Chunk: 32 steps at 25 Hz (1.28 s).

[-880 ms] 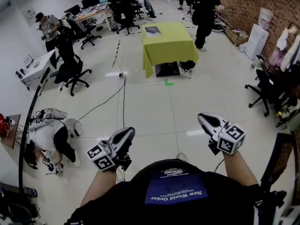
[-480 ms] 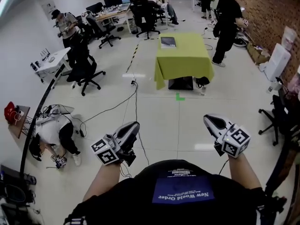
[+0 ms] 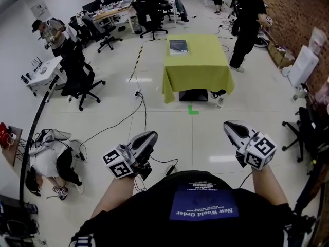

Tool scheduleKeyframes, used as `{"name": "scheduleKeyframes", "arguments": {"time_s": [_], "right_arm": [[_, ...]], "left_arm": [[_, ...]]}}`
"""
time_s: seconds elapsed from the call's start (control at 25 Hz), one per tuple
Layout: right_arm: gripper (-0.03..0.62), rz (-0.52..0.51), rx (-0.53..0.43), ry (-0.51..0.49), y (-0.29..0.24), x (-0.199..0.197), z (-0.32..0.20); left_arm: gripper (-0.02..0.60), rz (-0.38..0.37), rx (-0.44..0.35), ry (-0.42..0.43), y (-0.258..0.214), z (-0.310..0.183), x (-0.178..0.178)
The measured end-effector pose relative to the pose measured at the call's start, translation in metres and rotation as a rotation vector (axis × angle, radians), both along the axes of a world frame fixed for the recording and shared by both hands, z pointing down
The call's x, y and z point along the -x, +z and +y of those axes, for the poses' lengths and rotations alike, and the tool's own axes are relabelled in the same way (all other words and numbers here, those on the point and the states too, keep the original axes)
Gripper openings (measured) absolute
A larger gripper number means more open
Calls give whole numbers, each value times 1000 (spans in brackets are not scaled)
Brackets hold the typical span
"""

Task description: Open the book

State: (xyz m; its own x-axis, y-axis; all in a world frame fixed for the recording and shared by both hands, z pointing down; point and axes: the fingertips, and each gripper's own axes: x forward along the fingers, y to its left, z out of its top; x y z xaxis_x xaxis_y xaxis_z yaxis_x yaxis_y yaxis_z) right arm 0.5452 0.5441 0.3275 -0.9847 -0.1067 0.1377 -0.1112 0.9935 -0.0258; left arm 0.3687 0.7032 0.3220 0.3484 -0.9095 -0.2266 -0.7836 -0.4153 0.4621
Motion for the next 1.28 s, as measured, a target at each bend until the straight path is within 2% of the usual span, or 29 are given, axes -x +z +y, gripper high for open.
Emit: {"name": "scheduleKeyframes", "arguments": {"time_s": [0.16, 0.28, 0.36, 0.48, 0.76, 0.96, 1.08, 1.28], "right_arm": [[-14, -13, -17, 61, -13, 67, -49], [-14, -17, -16, 92, -16, 117, -78], [-14, -27, -15, 99, -17, 150, -97], [-14, -15, -2, 81, -14, 192, -122], [-14, -2, 72, 43, 11, 259, -225], [-14, -7, 82, -42, 23, 303, -328], [-14, 26, 94, -101, 27, 334, -398], [-14, 68, 72, -193, 23, 385, -477]], "left_arm": [[6, 11, -14, 42, -3, -44, 75], [6, -24, -1, 62, -1, -68, 132], [6, -44, 1, 64, -3, -89, 168], [6, -20, -8, 59, -7, -120, 209], [6, -27, 36, 26, 9, -208, 263], [6, -34, 39, -69, 8, -296, 296], [6, -18, 61, -143, 6, -354, 316], [6, -14, 103, -214, 5, -436, 354]]}}
